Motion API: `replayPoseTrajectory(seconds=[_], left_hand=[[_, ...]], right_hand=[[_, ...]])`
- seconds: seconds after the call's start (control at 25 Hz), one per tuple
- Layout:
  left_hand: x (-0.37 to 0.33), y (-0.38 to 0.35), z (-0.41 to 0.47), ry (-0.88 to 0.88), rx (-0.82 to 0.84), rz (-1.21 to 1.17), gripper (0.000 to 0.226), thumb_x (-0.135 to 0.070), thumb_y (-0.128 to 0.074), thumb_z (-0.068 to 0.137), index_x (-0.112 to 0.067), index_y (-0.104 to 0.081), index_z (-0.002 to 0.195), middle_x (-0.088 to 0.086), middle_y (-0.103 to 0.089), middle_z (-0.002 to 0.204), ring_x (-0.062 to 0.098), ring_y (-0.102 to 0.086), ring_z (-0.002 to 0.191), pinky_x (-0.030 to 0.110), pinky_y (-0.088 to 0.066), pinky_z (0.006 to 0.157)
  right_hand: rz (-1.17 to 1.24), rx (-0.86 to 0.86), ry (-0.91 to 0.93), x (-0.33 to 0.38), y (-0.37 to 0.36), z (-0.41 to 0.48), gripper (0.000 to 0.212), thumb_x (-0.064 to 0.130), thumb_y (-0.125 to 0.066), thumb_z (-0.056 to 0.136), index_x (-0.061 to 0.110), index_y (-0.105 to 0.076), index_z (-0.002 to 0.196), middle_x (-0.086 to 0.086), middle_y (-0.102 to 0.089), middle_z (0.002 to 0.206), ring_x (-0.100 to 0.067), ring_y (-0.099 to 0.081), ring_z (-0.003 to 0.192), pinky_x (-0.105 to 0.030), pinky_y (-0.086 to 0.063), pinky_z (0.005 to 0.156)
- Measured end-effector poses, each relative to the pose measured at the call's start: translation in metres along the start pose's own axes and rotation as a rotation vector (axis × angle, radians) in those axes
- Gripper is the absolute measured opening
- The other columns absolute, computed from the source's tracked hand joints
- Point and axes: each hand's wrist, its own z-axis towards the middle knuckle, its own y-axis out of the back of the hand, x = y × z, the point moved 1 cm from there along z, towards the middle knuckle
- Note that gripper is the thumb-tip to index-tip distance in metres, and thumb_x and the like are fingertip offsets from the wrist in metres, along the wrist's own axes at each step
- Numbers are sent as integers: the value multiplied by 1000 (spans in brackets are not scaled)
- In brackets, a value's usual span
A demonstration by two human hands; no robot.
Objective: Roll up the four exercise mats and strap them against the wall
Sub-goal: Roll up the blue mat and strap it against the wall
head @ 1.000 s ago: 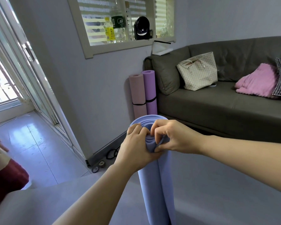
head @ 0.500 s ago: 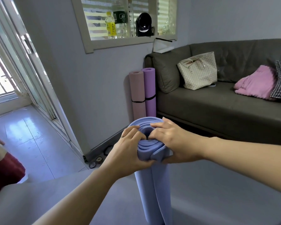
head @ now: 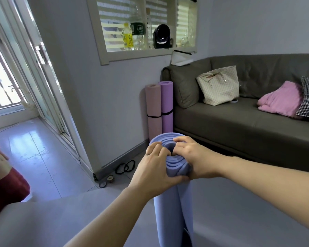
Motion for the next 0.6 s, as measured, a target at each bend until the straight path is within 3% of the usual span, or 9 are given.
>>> replayPoseTrajectory(seconds=[0.08, 0.2, 0.32, 0.4, 0.48, 0.56, 0.6], left_hand=[[1, 2, 1, -12, 60, -5, 64, -65, -64, 68, -18, -55, 109, -8, -48, 113, 5, -27, 122, 24, -39, 95], [13, 3, 0, -45, 97, -14, 69, -73, -50, 66, -20, -53, 109, -6, -48, 117, 9, -32, 122, 31, -45, 92], [20, -8, -16, 58, -148, -82, 64, -60, -62, 71, -25, -44, 121, -8, -35, 124, 17, -32, 123, 29, -40, 91], [20, -22, -32, 269, -327, -169, 54, -44, -74, 74, -23, -46, 115, -11, -36, 112, 18, -40, 111, 31, -41, 86], [18, -40, -41, 427, -229, -223, 36, -40, -74, 77, -25, -49, 99, -16, -45, 96, 15, -50, 98, 32, -44, 84], [12, -55, -44, 504, -67, -312, 29, -43, -71, 79, -27, -50, 93, -16, -51, 94, 13, -54, 98, 30, -44, 84], [9, -59, -41, 531, -64, -344, 29, -42, -71, 79, -25, -52, 93, -14, -51, 98, 14, -52, 102, 28, -42, 83]], right_hand=[[29, 62, -50, 0, 5, -2, 62, 30, -89, 58, 13, -57, 109, 8, -49, 111, -15, -16, 138, -19, -19, 111], [-6, 91, -46, 6, 10, -2, 59, 38, -86, 60, 15, -58, 107, 6, -53, 109, -17, -21, 136, -32, -28, 110], [-160, 60, -91, 12, 12, 2, 60, 51, -76, 67, 17, -57, 112, 4, -55, 121, -16, -25, 138, -42, -33, 106], [-216, 69, -170, 15, 10, 6, 57, 55, -70, 71, 18, -55, 112, 5, -53, 124, -14, -26, 138, -42, -37, 99], [-231, 59, -231, 15, 7, 10, 54, 56, -68, 71, 17, -55, 106, 5, -53, 122, -15, -30, 134, -40, -41, 91], [-211, 47, -279, 14, 5, 14, 53, 56, -70, 69, 16, -55, 99, 3, -54, 119, -15, -31, 131, -40, -42, 87], [-200, 50, -294, 12, 5, 16, 52, 56, -72, 68, 16, -55, 98, 3, -54, 118, -15, -31, 131, -40, -42, 86]])
